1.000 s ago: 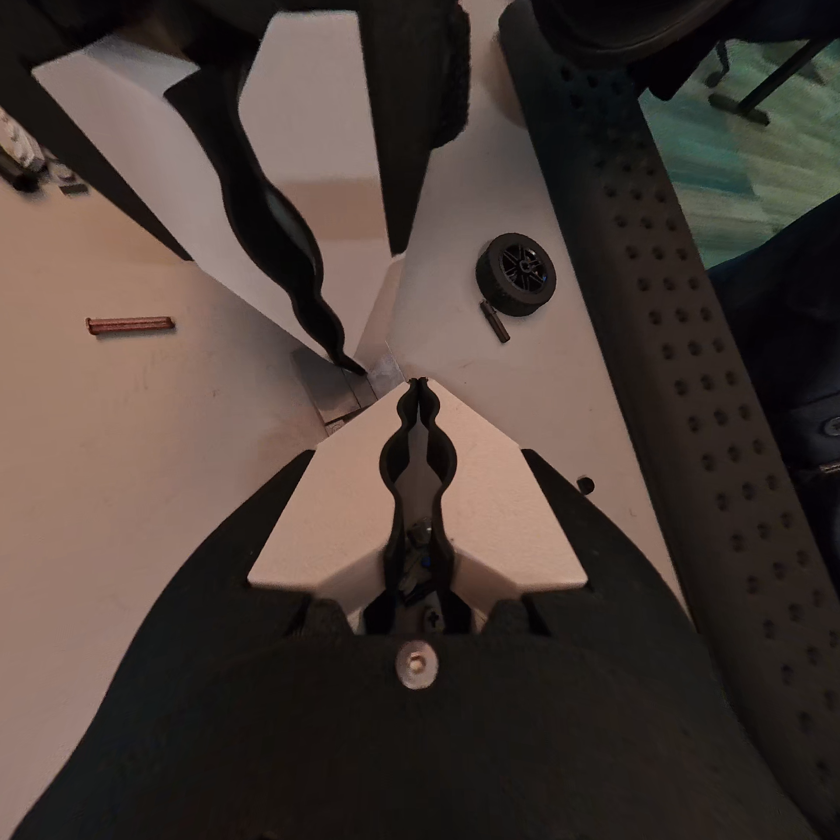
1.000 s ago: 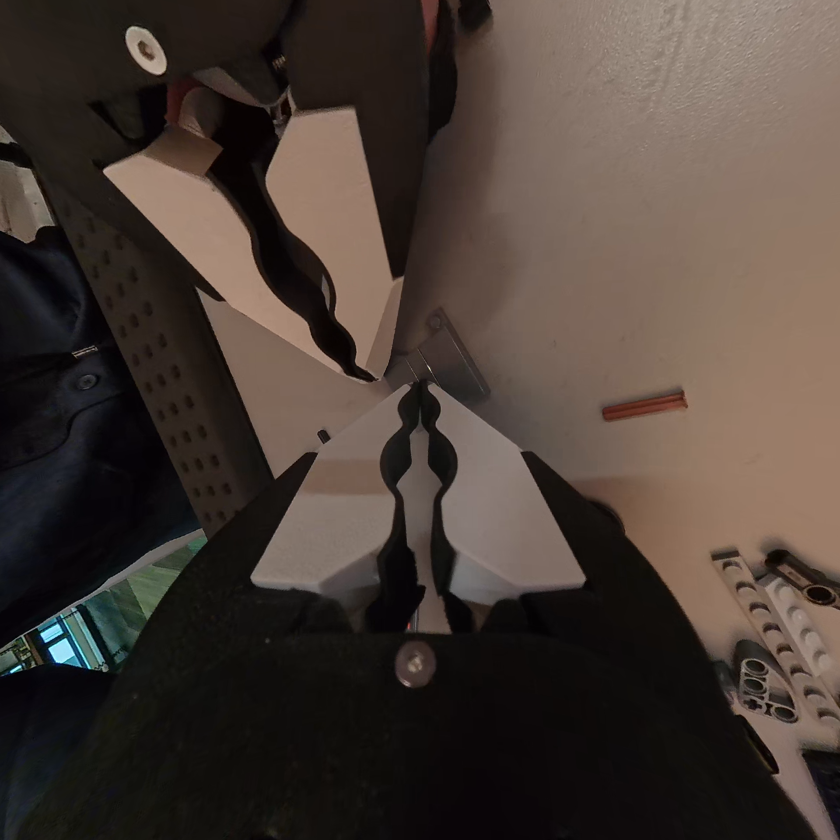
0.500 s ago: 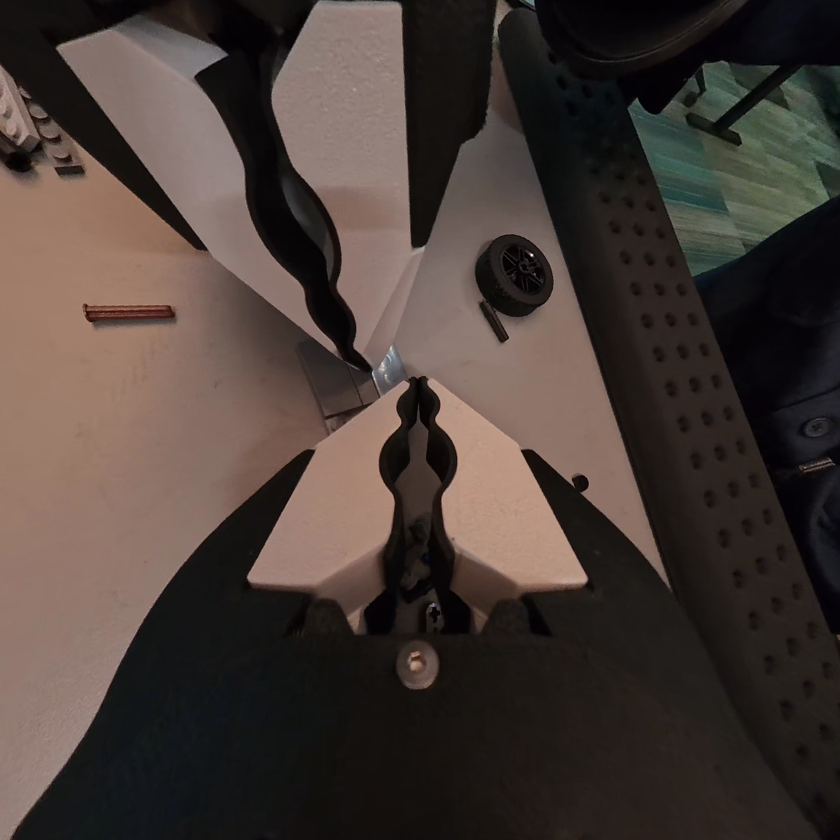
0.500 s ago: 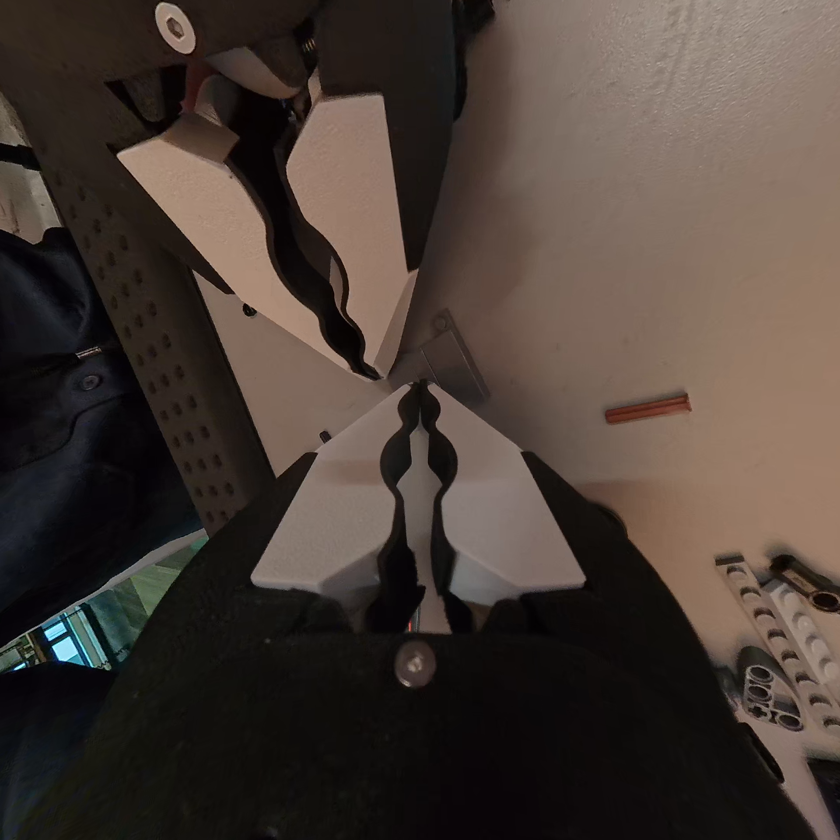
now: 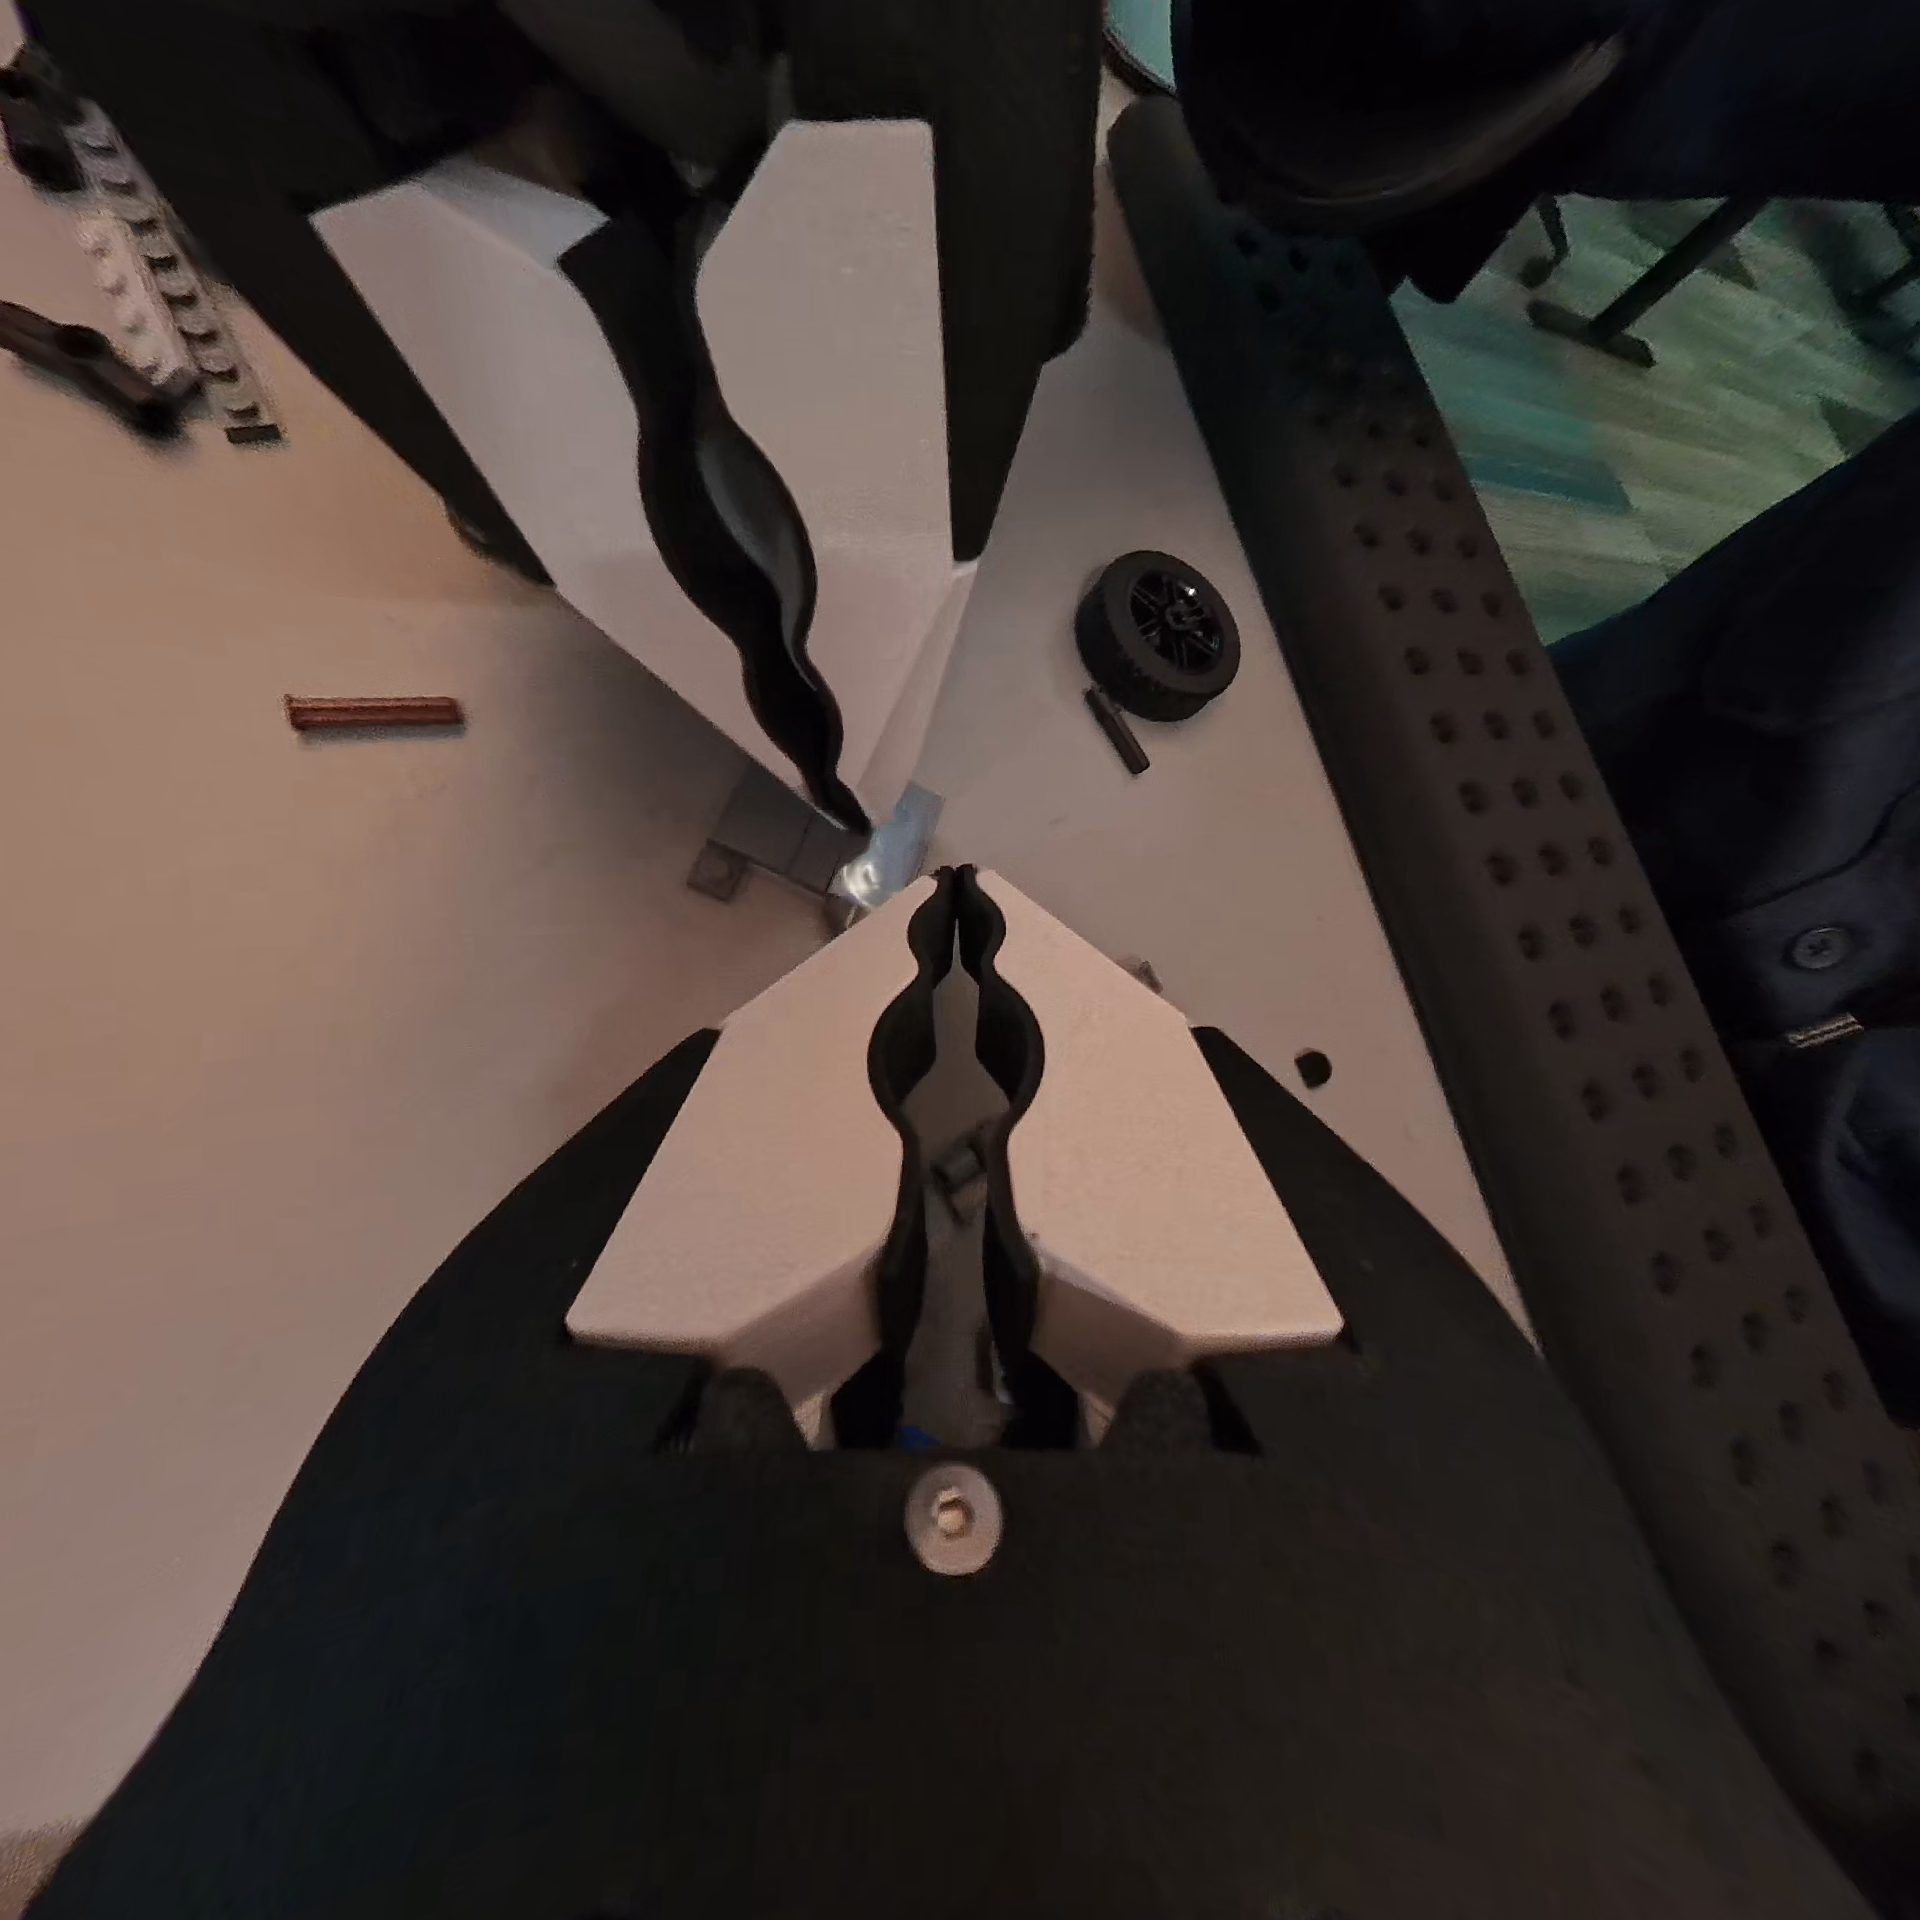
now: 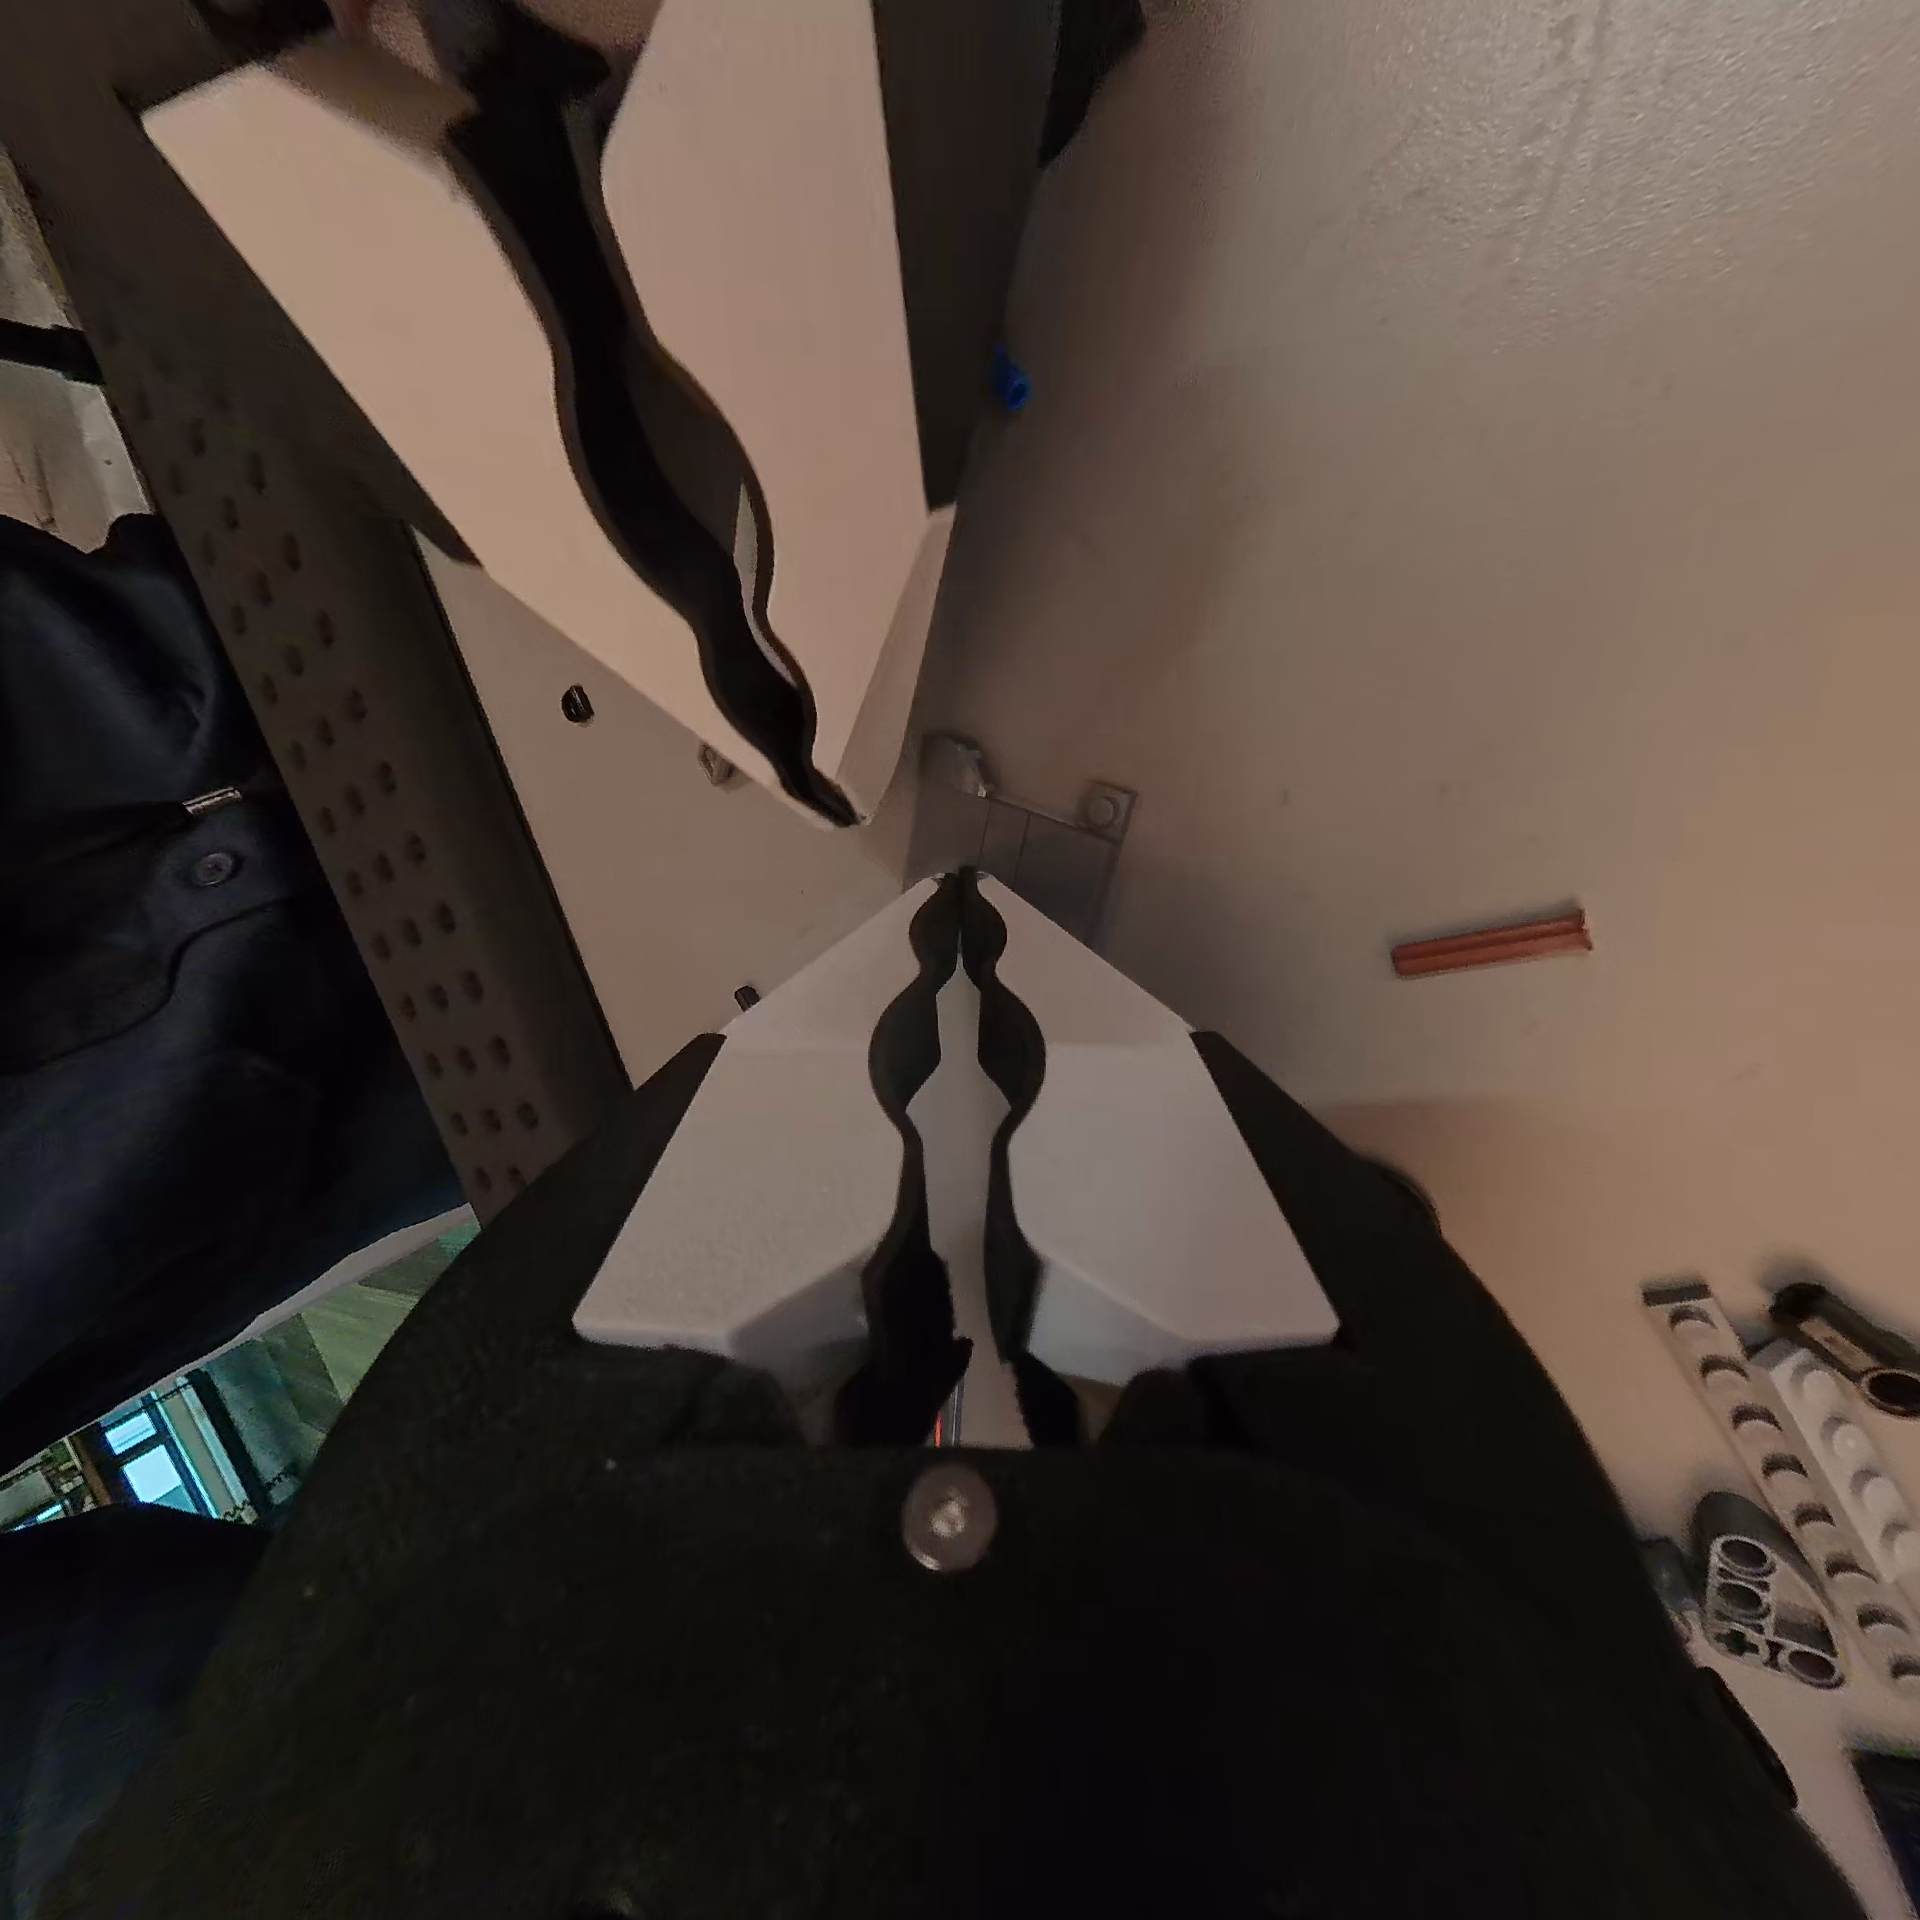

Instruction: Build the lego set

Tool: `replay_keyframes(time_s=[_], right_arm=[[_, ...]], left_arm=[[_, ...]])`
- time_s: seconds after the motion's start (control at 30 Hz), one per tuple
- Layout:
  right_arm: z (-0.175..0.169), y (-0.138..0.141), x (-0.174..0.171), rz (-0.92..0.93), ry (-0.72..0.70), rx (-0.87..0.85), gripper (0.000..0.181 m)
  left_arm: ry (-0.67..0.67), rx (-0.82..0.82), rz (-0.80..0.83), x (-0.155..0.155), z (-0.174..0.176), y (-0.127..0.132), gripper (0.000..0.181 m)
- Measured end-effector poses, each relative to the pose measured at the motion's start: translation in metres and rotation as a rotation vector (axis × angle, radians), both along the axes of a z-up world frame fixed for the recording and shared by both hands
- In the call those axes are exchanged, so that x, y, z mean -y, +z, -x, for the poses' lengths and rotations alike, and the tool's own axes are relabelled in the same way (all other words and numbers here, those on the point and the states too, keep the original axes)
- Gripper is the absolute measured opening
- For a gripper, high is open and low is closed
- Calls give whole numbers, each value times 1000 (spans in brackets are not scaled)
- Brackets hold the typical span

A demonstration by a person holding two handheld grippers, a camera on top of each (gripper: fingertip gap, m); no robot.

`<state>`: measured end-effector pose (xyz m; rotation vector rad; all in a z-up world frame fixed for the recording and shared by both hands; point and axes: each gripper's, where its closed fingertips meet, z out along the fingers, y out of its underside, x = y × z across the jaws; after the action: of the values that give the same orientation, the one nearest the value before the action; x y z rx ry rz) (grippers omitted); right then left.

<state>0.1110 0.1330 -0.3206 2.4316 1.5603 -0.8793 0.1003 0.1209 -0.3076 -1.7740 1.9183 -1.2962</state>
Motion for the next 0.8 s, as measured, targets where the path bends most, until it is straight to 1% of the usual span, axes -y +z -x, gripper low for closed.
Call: replay_keyframes(time_s=[0.07, 0.27, 0.43, 0.53, 0.8], right_arm=[[0, 0, 0, 1, 1, 0, 0], [0, 0, 0, 0, 2, -2, 0], [0, 0, 0, 0, 1, -2, 0], [0, 0, 0, 2, -1, -3, 0], [0, 0, 0, 1, -1, -3, 0]], left_arm=[[10, 6, 0, -3, 2, 1, 0], [37, -47, -46, -10, 3, -10, 0], [50, -51, -60, -11, 0, -10, 0], [51, -45, -27, -11, 0, -10, 0], [45, -44, -12, -9, 1, -11, 0]])
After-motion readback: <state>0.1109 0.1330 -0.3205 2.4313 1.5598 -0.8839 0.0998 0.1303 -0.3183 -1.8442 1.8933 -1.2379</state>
